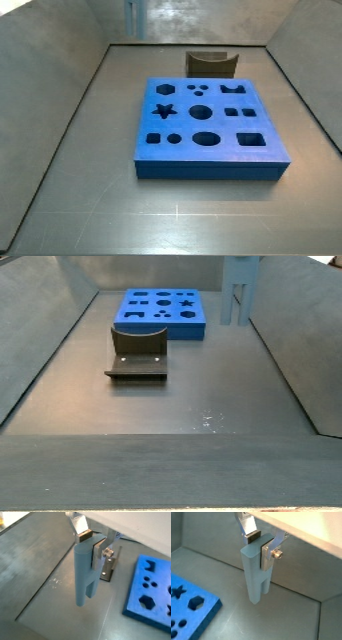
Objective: Pick up the square-circle object. Move up. Rotate the square-circle object. Place the square-circle object on the fixture. Regrasp the square-circle object. Move to above the board. Insert the square-circle object.
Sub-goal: Rotate the square-circle object.
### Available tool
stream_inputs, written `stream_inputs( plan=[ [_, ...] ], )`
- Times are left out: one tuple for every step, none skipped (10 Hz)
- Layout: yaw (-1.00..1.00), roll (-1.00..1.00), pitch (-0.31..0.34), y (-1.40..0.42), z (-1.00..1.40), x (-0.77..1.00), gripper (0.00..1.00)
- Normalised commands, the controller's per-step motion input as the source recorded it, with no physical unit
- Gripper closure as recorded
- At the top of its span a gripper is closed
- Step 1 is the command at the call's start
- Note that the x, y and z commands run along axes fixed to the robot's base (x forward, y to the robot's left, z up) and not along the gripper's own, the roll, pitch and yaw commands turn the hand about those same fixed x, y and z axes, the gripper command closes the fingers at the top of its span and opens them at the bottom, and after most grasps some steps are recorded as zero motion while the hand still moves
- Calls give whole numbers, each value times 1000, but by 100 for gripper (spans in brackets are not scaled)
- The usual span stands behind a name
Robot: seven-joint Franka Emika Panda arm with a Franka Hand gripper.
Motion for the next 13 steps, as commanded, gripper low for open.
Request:
stream_inputs(
  plan=[
    [-1000,-5,5,10,1,-3,100],
    [-1000,-5,5,10,1,-3,100],
    [-1000,-6,6,10,1,-3,100],
    [-1000,-6,6,10,1,-3,100],
    [-1000,-6,6,10,1,-3,100],
    [-1000,-7,7,10,1,-3,100],
    [-1000,-7,7,11,1,-3,100],
    [-1000,-8,7,11,1,-3,100],
    [-1000,-8,8,11,1,-3,100],
    [-1000,-9,9,11,1,-3,100],
    [-1000,-10,9,11,1,-3,100],
    [-1000,-11,10,12,1,-3,100],
    [-1000,-12,11,12,1,-3,100]
  ],
)
